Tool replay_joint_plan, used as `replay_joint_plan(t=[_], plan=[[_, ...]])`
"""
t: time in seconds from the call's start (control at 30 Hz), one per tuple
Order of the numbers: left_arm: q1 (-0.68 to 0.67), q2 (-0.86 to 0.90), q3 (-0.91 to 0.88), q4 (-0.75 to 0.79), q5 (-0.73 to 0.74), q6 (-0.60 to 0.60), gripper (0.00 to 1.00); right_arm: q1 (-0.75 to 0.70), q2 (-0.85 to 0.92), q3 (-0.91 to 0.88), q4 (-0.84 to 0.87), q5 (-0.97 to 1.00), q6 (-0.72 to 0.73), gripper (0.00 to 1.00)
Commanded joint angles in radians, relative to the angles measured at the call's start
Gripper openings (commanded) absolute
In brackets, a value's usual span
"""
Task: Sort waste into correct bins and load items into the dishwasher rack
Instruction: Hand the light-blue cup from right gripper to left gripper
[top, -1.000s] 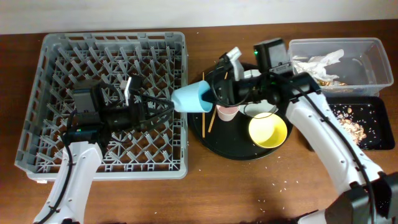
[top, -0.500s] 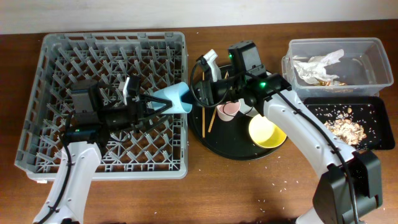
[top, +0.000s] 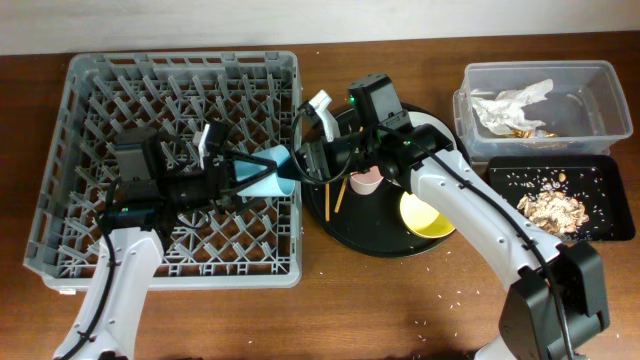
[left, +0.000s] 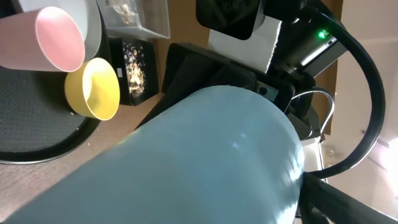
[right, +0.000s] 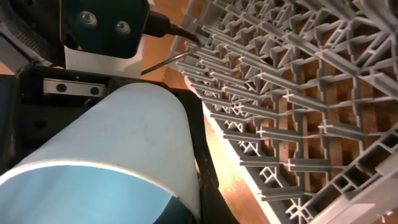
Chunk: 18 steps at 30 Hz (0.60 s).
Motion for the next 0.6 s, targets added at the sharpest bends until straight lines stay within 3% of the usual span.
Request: replay_joint_plan(t=[0.0, 0.07, 0.17, 0.3, 0.43, 0.57], plan=[[-0.005, 0.002, 0.01, 0.003, -0.037, 0.007, 0.84, 0.029, 0.003, 0.012, 0.001, -0.068, -0.013, 0.04], [-0.005, 0.002, 0.01, 0.003, -0.037, 0.007, 0.77, 0.029, 0.003, 0.012, -0.006, -0.069, -0.022, 0.05], [-0.005, 0.002, 0.01, 0.003, -0.038, 0.007, 0.7, 0.029, 0.003, 0.012, -0.014, -0.069, -0.022, 0.46], [-0.005, 0.002, 0.01, 0.003, -0.038, 0.008, 0.68, 0.029, 0.003, 0.012, -0.014, -0.069, -0.022, 0.54], [0.0, 0.002, 0.01, 0.059, -0.03, 0.008, 0.61, 0.0, 0.003, 0.012, -0.016, -0.069, -0.04, 0.74], [0.06, 0.002, 0.01, 0.213, -0.005, 0.007, 0.55, -0.133, 0.003, 0.012, -0.079, -0.067, -0.1, 0.93]])
